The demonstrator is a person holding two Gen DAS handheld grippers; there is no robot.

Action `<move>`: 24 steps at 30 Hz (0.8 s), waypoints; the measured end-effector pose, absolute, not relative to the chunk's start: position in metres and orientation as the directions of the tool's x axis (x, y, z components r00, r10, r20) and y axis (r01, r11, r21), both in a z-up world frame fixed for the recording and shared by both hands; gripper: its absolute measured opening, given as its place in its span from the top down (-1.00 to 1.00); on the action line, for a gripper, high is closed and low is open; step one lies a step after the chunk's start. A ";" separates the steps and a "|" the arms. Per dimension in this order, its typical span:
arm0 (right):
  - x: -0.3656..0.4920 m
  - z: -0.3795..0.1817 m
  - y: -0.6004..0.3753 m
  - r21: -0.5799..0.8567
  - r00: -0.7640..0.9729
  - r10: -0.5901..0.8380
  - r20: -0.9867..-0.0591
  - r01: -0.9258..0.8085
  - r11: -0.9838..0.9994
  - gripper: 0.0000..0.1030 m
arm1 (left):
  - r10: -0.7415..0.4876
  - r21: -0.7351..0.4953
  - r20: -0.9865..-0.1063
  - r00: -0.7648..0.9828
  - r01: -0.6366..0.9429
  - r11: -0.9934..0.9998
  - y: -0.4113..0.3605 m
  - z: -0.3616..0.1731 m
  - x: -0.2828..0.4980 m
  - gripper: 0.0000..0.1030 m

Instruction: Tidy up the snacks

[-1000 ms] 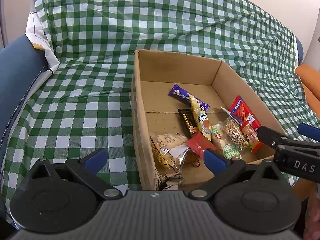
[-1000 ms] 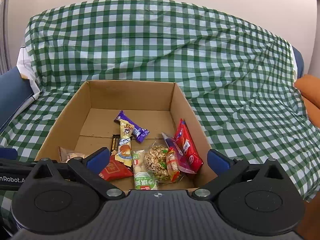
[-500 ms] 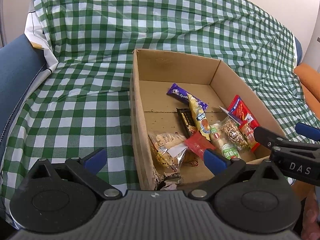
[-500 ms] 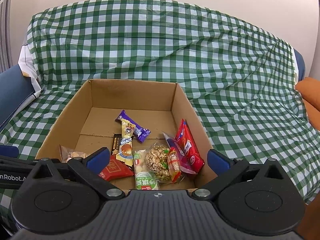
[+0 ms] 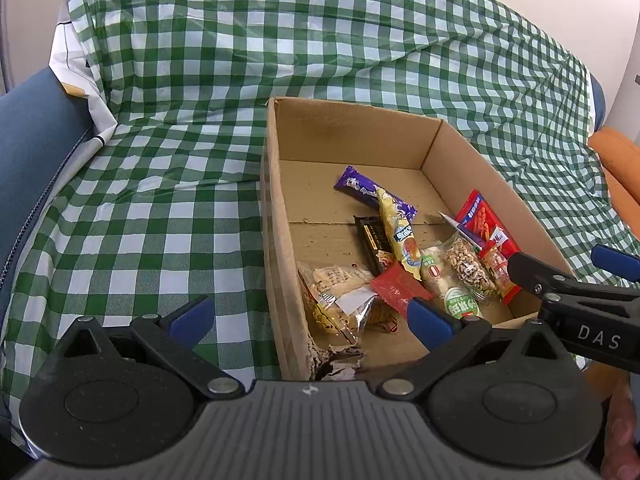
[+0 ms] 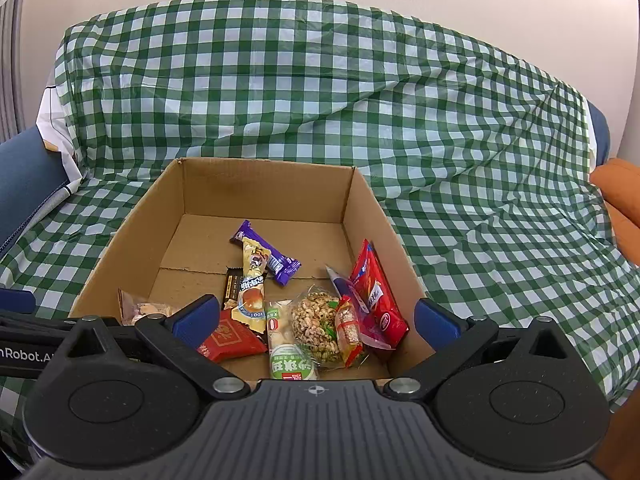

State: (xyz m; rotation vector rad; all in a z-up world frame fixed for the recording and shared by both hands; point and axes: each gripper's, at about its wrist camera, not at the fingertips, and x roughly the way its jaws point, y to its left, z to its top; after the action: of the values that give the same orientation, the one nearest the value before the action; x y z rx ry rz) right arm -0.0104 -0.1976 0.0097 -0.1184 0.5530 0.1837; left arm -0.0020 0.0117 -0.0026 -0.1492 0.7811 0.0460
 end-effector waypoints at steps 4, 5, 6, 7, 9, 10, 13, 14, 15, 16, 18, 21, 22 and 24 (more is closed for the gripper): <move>-0.011 0.010 -0.197 -0.064 0.836 0.141 -0.530 -0.205 0.977 -0.99 | -0.011 -0.115 -0.703 0.711 -0.098 0.989 0.012 -0.003 -0.002 -0.99; -0.010 0.010 -0.197 -0.064 0.836 0.141 -0.530 -0.206 0.977 -0.99 | -0.011 -0.114 -0.703 0.711 -0.098 0.989 0.012 -0.003 -0.002 -0.99; -0.010 0.010 -0.197 -0.064 0.836 0.141 -0.530 -0.206 0.977 -0.99 | -0.011 -0.114 -0.703 0.711 -0.097 0.989 0.013 -0.003 -0.002 -0.99; -0.011 0.010 -0.197 -0.064 0.836 0.141 -0.530 -0.205 0.977 -0.99 | -0.012 -0.115 -0.703 0.711 -0.097 0.989 0.013 -0.003 -0.002 -0.99; -0.011 0.010 -0.196 -0.064 0.836 0.140 -0.530 -0.205 0.977 -0.99 | -0.012 -0.115 -0.703 0.711 -0.097 0.989 0.013 -0.003 -0.002 -0.99; -0.010 0.010 -0.196 -0.064 0.836 0.140 -0.530 -0.204 0.977 -0.99 | -0.013 -0.117 -0.703 0.712 -0.097 0.988 0.013 -0.003 -0.002 -0.99; -0.010 0.010 -0.197 -0.063 0.836 0.141 -0.530 -0.204 0.977 -0.99 | -0.014 -0.119 -0.702 0.712 -0.097 0.988 0.013 -0.002 -0.002 -0.99; -0.010 0.010 -0.197 -0.063 0.836 0.141 -0.530 -0.205 0.977 -0.99 | -0.016 -0.121 -0.702 0.712 -0.097 0.988 0.014 -0.002 -0.002 -0.99; -0.010 0.010 -0.197 -0.062 0.836 0.141 -0.530 -0.204 0.977 -0.99 | -0.017 -0.123 -0.702 0.712 -0.097 0.988 0.014 -0.002 -0.001 -0.99; -0.010 0.010 -0.197 -0.061 0.836 0.141 -0.530 -0.203 0.977 -0.99 | -0.019 -0.125 -0.702 0.712 -0.097 0.987 0.014 -0.002 -0.001 -0.99; -0.010 0.010 -0.197 -0.062 0.836 0.141 -0.531 -0.204 0.977 -0.99 | -0.022 -0.130 -0.702 0.712 -0.098 0.987 0.014 -0.002 0.000 -0.99; -0.009 0.010 -0.198 -0.061 0.836 0.143 -0.530 -0.206 0.977 -0.99 | -0.023 -0.132 -0.700 0.714 -0.098 0.986 0.013 -0.002 0.000 -0.99; -0.009 0.010 -0.198 -0.060 0.835 0.142 -0.531 -0.204 0.977 -0.99 | -0.023 -0.132 -0.700 0.714 -0.098 0.986 0.013 -0.002 0.000 -0.99; -0.009 0.009 -0.198 -0.056 0.834 0.140 -0.534 -0.201 0.978 -0.99 | -0.024 -0.133 -0.700 0.714 -0.096 0.986 0.013 -0.002 0.000 -0.99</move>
State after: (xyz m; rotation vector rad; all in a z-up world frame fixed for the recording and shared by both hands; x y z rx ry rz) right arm -0.0085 -0.1982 0.0095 -0.1115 0.5570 0.1810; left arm 0.0000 0.0128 -0.0018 -0.1643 0.7755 0.0400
